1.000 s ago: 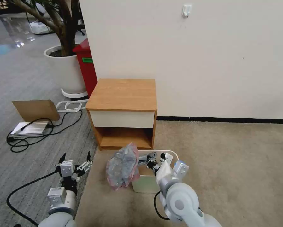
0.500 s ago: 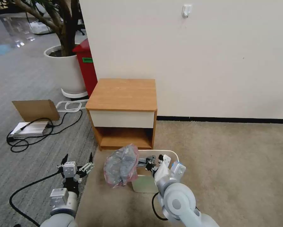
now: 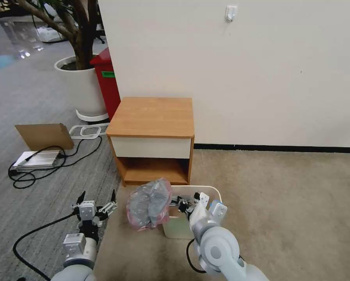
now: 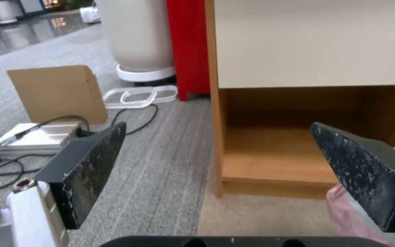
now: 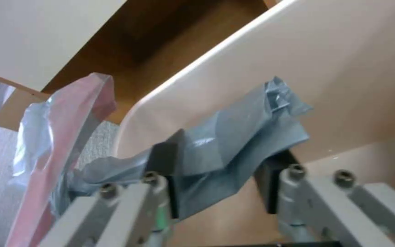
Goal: Pick up the garbage bag from the table and place it over the trash can.
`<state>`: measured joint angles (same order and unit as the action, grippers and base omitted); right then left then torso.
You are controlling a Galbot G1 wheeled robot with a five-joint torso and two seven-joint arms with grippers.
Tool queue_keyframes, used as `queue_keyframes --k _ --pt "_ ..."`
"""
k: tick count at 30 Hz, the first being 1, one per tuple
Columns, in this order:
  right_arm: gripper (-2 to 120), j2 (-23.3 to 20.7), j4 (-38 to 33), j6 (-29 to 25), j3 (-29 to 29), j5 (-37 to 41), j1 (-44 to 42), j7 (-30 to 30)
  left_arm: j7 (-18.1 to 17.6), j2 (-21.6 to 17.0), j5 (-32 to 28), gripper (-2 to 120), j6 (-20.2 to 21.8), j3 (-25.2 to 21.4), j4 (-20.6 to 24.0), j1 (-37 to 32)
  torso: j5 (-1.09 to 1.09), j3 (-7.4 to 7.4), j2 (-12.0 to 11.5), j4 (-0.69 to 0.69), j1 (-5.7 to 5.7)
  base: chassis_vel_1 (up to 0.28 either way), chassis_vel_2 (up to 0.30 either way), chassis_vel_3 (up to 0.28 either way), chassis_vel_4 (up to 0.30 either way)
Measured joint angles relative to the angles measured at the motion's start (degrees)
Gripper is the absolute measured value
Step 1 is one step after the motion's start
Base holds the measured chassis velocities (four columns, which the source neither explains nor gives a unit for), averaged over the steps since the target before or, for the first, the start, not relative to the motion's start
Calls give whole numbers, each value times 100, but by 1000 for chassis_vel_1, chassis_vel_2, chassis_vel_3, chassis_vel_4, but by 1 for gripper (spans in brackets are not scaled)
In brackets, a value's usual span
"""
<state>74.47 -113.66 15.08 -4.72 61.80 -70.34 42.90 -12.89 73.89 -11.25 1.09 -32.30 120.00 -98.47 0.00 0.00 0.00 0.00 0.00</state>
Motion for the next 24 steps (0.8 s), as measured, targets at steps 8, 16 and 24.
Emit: queue_keyframes --k 8,16,24 --pt "67 -27 -67 46 -18 -116 -25 21 44 -52 -33 100 87 17 125 -32 0 0 0 0 0 0 0 0 0" --pt "97 -76 -189 125 -17 -280 -67 135 55 -87 -46 100 138 29 160 -23 0 0 0 0 0 0 0 0 0" --pt "100 -117 -201 168 -11 -423 -91 141 57 -87 -35 100 138 57 158 -13 0 0 0 0 0 0 0 0 0"
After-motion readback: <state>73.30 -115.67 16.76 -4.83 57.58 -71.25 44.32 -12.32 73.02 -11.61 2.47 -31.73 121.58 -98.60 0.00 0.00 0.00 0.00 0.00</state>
